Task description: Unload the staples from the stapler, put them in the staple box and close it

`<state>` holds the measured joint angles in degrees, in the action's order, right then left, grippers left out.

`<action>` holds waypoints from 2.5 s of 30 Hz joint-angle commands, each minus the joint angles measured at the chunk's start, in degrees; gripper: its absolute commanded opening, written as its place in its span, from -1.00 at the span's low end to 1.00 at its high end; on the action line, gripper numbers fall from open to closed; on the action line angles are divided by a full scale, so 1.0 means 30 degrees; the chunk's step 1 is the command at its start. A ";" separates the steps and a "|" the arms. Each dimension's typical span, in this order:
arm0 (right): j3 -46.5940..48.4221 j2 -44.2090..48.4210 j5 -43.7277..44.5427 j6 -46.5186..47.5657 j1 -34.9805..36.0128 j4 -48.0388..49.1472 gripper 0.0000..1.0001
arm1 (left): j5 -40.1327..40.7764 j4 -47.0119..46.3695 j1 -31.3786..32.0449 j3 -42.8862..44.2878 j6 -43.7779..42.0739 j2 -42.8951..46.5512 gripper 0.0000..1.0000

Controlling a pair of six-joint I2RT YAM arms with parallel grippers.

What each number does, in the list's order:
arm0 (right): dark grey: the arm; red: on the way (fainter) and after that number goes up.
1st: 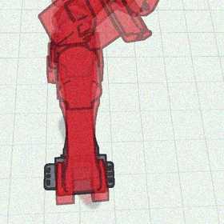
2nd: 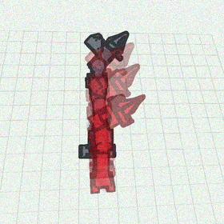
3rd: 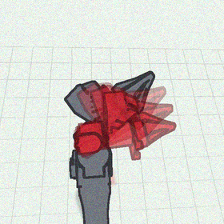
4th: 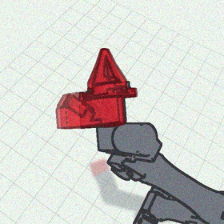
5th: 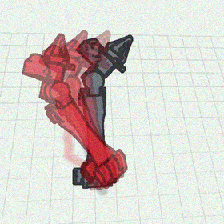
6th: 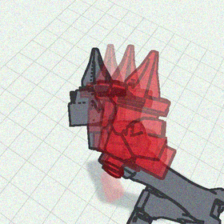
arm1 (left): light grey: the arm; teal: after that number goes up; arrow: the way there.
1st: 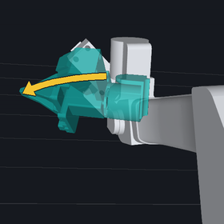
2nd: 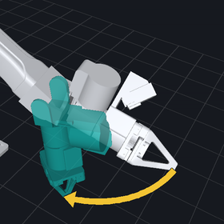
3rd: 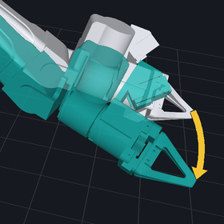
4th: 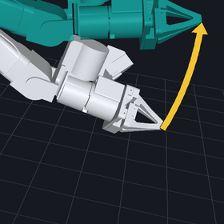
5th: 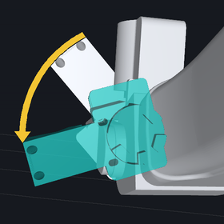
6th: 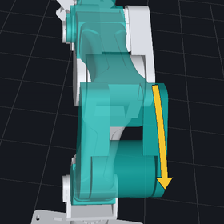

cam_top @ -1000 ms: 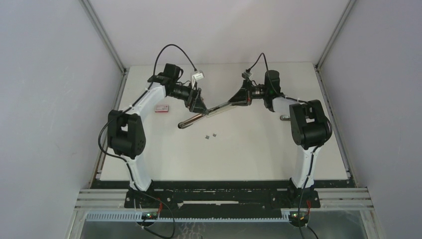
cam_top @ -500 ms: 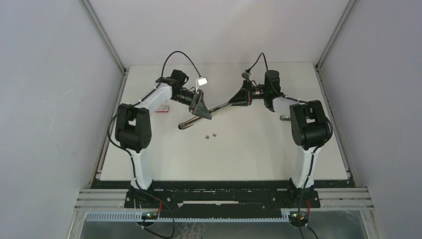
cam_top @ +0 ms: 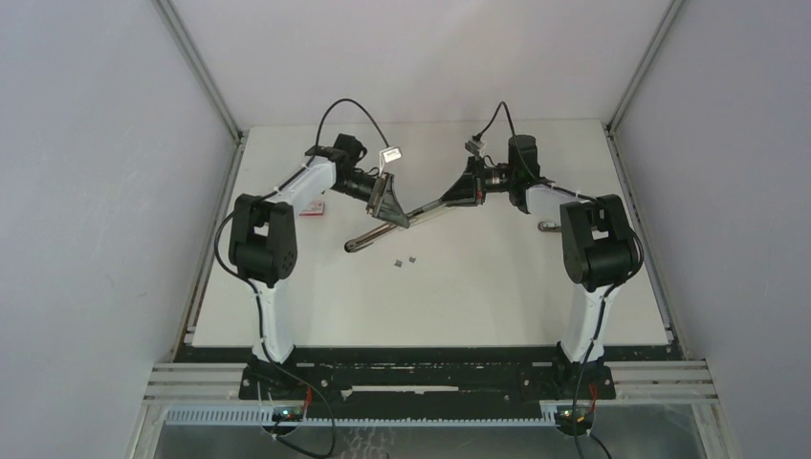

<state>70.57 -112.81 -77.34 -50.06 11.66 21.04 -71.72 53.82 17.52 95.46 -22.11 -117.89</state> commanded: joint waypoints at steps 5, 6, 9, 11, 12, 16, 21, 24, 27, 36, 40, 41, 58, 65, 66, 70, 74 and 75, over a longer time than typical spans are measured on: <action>0.1029 0.1408 -0.0174 0.3336 0.0068 -0.2834 -1.00 | -0.1491 0.0471 0.0076 0.0892 -0.0278 -0.0165 0.22; 0.1033 0.1436 -0.0144 0.3417 0.0068 -0.2865 -1.00 | -0.1544 0.0485 0.0071 0.0862 -0.0277 -0.0153 0.20; 0.1033 0.1578 -0.0067 0.3822 0.0068 -0.2881 -1.00 | -0.1811 0.0516 0.0058 0.0794 -0.0201 -0.0160 0.18; 0.1029 0.1703 -0.0067 0.4038 0.0068 -0.2832 -1.00 | -0.1933 0.0489 0.0101 0.0691 -0.0162 -0.0129 0.19; 0.1029 0.1762 -0.0090 0.4058 0.0083 -0.2736 -1.00 | -0.1932 0.0461 0.0125 0.0651 -0.0186 -0.0112 0.19; 0.1029 0.1970 -0.0236 0.3957 0.0141 -0.2405 -1.00 | -0.1959 0.0483 0.0176 0.0665 -0.0207 -0.0123 0.20; 0.1036 0.2034 -0.0402 0.3660 0.0240 -0.2054 -1.00 | -0.1995 0.0486 0.0267 0.0614 -0.0189 -0.0221 0.10; 0.1036 0.2107 -0.0758 0.3215 0.0316 -0.1487 -1.00 | -0.1991 0.0479 0.0276 0.0630 -0.0189 -0.0284 0.05; 0.1014 0.2288 -0.0882 0.3124 0.0415 -0.1246 -1.00 | -0.1820 0.0483 0.0281 0.0645 -0.0189 -0.0380 0.17; 0.1039 0.2355 -0.0955 0.2776 0.0508 -0.0872 -1.00 | -0.1726 0.0487 0.0278 0.0573 -0.0246 -0.0490 0.17; 0.1009 0.2317 -0.0968 0.2685 0.0456 -0.0774 -1.00 | -0.1726 0.0845 0.0282 0.0624 -0.0559 -0.0527 0.09; 0.1001 0.2289 -0.0968 0.2669 0.0424 -0.0747 -1.00 | -0.1712 0.0901 0.0272 0.0646 -0.0609 -0.0539 0.08; 0.0919 0.2266 -0.0928 0.2760 0.0332 -0.0376 -0.89 | -0.2055 0.1359 0.0280 0.1025 -0.0838 -0.0651 -0.64; 0.0905 0.2383 -0.0794 0.3240 -0.0048 -0.0989 -0.25 | -0.1542 0.1393 0.0152 0.1093 -0.0874 -0.0423 -0.89; 0.0922 0.2440 -0.0770 0.3240 -0.0177 -0.1052 -0.19 | -0.1389 0.1395 0.0055 0.1144 -0.0864 -0.0339 -0.92; 0.1136 0.2714 -0.0530 0.4293 -0.0663 -0.2621 0.05 | -0.0805 0.1445 -0.0484 0.1376 -0.0907 0.0034 -0.97; 0.1906 0.2914 0.0079 0.6812 -0.1021 -0.6075 0.21 | 0.0818 0.1514 -0.0981 0.1598 -0.1208 0.0418 -0.99; 0.2197 0.2917 0.0317 0.7624 -0.1093 -0.7229 0.22 | 0.1239 0.1553 -0.1120 0.1621 -0.1287 0.0484 -0.99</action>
<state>72.82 -107.79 -77.80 -36.40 9.63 9.69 -71.40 57.78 16.71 96.44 -24.60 -120.11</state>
